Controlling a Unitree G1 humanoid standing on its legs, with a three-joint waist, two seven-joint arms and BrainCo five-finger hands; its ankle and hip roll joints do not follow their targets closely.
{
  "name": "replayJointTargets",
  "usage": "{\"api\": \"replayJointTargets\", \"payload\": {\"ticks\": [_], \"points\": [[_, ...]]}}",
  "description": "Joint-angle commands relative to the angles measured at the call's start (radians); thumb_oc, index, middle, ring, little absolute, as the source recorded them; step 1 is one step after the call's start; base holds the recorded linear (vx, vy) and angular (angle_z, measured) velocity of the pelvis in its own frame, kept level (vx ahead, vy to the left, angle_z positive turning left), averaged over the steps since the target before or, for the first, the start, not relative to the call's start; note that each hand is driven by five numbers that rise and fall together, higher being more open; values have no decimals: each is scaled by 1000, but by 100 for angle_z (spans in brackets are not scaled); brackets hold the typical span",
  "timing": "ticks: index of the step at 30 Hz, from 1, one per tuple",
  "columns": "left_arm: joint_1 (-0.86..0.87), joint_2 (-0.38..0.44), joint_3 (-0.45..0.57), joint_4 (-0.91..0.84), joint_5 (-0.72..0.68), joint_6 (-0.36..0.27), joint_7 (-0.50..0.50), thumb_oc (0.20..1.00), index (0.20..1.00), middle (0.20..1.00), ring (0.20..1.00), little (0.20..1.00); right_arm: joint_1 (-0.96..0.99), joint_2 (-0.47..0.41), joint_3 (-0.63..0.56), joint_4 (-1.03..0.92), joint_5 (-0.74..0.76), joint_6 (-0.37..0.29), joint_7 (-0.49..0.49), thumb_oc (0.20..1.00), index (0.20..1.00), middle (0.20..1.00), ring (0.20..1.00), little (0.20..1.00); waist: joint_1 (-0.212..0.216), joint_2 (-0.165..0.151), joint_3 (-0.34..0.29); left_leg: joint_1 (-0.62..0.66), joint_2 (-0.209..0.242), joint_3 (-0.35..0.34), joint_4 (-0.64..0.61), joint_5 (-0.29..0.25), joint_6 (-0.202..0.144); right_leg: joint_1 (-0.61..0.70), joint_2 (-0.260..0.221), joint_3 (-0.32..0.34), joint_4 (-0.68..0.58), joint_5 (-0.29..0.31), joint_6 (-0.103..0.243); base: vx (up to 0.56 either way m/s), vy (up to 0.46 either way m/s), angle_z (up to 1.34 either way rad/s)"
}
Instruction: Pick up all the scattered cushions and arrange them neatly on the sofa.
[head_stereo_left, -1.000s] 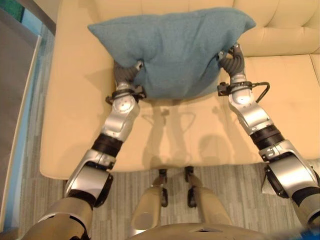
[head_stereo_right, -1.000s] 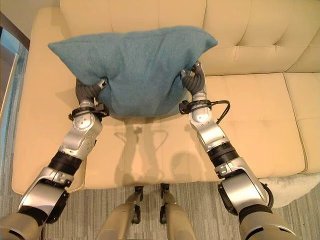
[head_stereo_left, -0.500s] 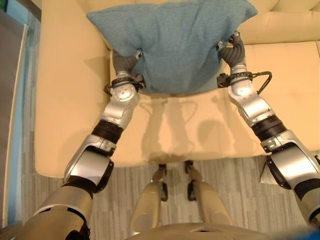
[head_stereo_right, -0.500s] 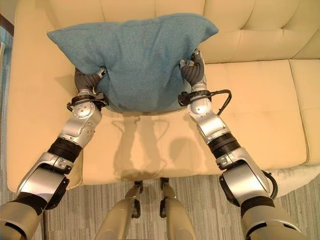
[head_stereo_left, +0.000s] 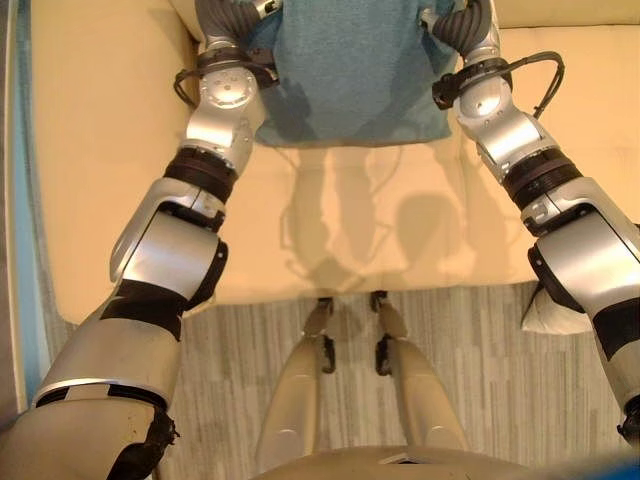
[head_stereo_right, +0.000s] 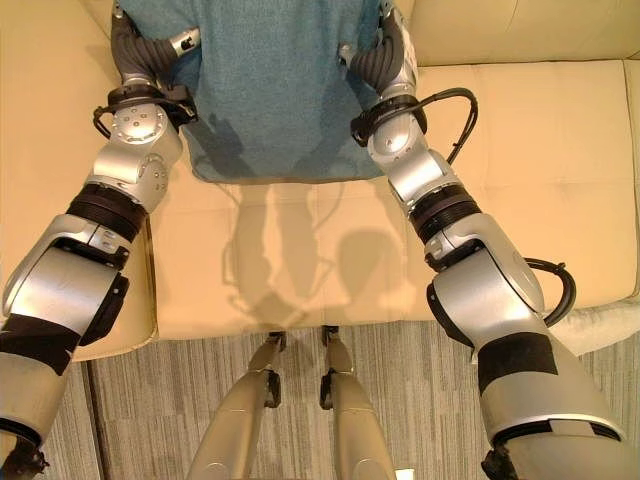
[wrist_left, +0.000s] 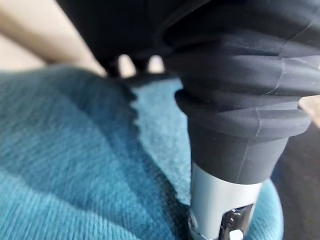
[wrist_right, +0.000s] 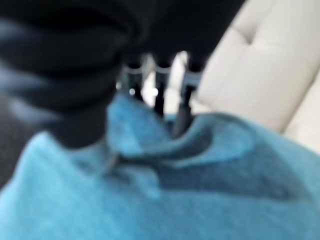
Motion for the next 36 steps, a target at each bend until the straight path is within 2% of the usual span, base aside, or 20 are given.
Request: {"api": "replayJointTargets", "payload": {"ticks": [1,7,8,10,12,14,15,16,17,18,19,20,21,22,24,26,27,32,33,36], "points": [[-100,51,-78,36,38,-49,-40,1000,1000,1000,1000,1000,-101,21,47,57,-16,-23,44,1000,1000,1000,1000,1000,13,-10,-33,9,45,-70,-35,40,-114,36,-123,8,9,-12,159,0,0,0],[-38,147,-32,81,11,-46,-73,1000,1000,1000,1000,1000,-102,-107,65,77,-24,-10,75,1000,1000,1000,1000,1000,14,-15,-26,20,39,-69,-27,33,-116,51,-126,1,8,-12,161,2,15,7],[-9,179,-18,88,7,-45,-81,1000,1000,1000,1000,1000,-83,-152,48,73,-14,-11,76,1000,1000,1000,1000,1000,14,-17,-26,28,39,-68,-19,25,-115,62,-127,-1,8,-11,160,0,0,0],[36,212,10,78,5,-46,-88,1000,1000,1000,1000,1000,-44,-188,15,60,2,-16,74,1000,1000,1000,1000,1000,15,-20,-26,36,37,-69,-9,16,-113,75,-129,-4,9,-13,159,1,2,2],[90,248,35,49,12,-49,-93,1000,1000,1000,1000,1000,-2,-240,-6,24,11,-18,82,1000,1000,1000,1000,1000,13,-22,-26,46,36,-68,-3,8,-111,90,-131,-6,9,-17,158,1,5,6],[141,259,63,-9,21,-57,-89,1000,1000,1000,1000,1000,50,-253,-47,-10,22,-26,81,1000,1000,1000,1000,1000,14,-22,-24,55,34,-67,3,2,-110,102,-132,-7,10,-18,157,12,-3,9],[275,249,143,-118,-8,-73,-98,1000,1000,1000,1000,1000,170,-287,-118,-87,30,-32,89,1000,1000,1000,1000,1000,15,-24,-25,81,34,-68,13,-13,-108,133,-132,-12,11,-28,154,22,-10,9],[282,248,145,-123,-6,-72,-96,1000,1000,1000,1000,1000,176,-287,-119,-91,28,-31,89,1000,1000,1000,1000,1000,14,-24,-27,82,34,-68,13,-13,-108,135,-132,-12,11,-28,154,71,-11,9],[429,235,216,-251,6,-82,-99,1000,1000,1000,1000,1000,333,-297,-225,-180,28,-39,101,1000,1000,1000,1000,1000,16,-23,-34,126,35,-67,11,-24,-106,173,-131,-17,13,-41,151,50,-1,9],[434,234,217,-255,7,-81,-98,1000,1000,1000,1000,1000,339,-297,-226,-184,26,-37,100,1000,1000,1000,1000,1000,17,-23,-35,128,35,-67,10,-24,-106,175,-131,-17,13,-41,151,106,-13,7],[569,211,284,-358,30,-91,-105,1000,1000,1000,1000,1000,488,-303,-315,-256,-5,-41,118,1000,1000,1000,1000,1000,15,-23,-47,176,34,-66,0,-33,-104,217,-130,-24,14,-53,150,58,-12,4],[573,211,285,-362,31,-90,-104,1000,1000,1000,1000,1000,494,-302,-317,-260,-6,-40,118,1000,1000,1000,1000,1000,16,-23,-47,178,34,-66,-1,-33,-104,219,-130,-24,13,-53,150,94,-20,0],[649,187,322,-413,42,-88,-102,1000,1000,1000,1000,1000,577,-291,-367,-309,-25,-45,121,1000,1000,1000,1000,1000,15,-23,-53,204,36,-66,-9,-34,-105,239,-129,-26,14,-61,148,112,-27,0],[795,172,374,-530,108,-77,-112,1000,1000,1000,1000,1000,734,-274,-445,-373,-68,-41,147,1000,1000,1000,1000,1000,17,-21,-72,264,40,-65,-39,-30,-106,281,-128,-36,13,-75,148,147,-34,1],[908,108,415,-569,129,-72,-126,1000,1000,1000,1000,1000,848,-235,-494,-405,-92,-50,168,1000,1000,1000,1000,1000,19,-19,-85,309,42,-64,-59,-31,-106,315,-126,-43,15,-92,148,100,-32,0],[915,106,416,-574,131,-70,-125,1000,1000,1000,1000,1000,856,-234,-496,-410,-94,-49,168,1000,1000,1000,1000,1000,20,-18,-85,316,43,-64,-64,-30,-107,321,-126,-44,14,-93,148,16,-13,1],[988,74,439,-621,147,-66,-135,1000,1000,1000,1000,1000,931,-215,-526,-440,-117,-46,175,1000,1000,1000,1000,1000,19,-15,-93,343,45,-67,-76,-27,-109,340,-124,-51,18,-101,147,0,0,0],[988,74,439,-622,147,-66,-135,1000,1000,1000,1000,1000,931,-215,-526,-440,-117,-46,175,1000,1000,1000,1000,1000,19,-15,-93,344,45,-67,-76,-27,-109,340,-124,-51,18,-101,147,6,-5,4],[1038,37,442,-622,149,-55,-152,1000,1000,1000,1000,1000,977,-176,-542,-445,-113,-51,191,1000,1000,1000,1000,1000,19,-13,-100,361,47,-66,-82,-25,-110,355,-122,-54,20,-109,146,0,0,0],[1043,36,441,-625,150,-54,-152,1000,1000,1000,1000,1000,984,-175,-544,-449,-114,-49,191,1000,1000,1000,1000,1000,19,-13,-100,368,48,-67,-86,-24,-111,360,-121,-54,19,-110,146,1,0,3]]}}
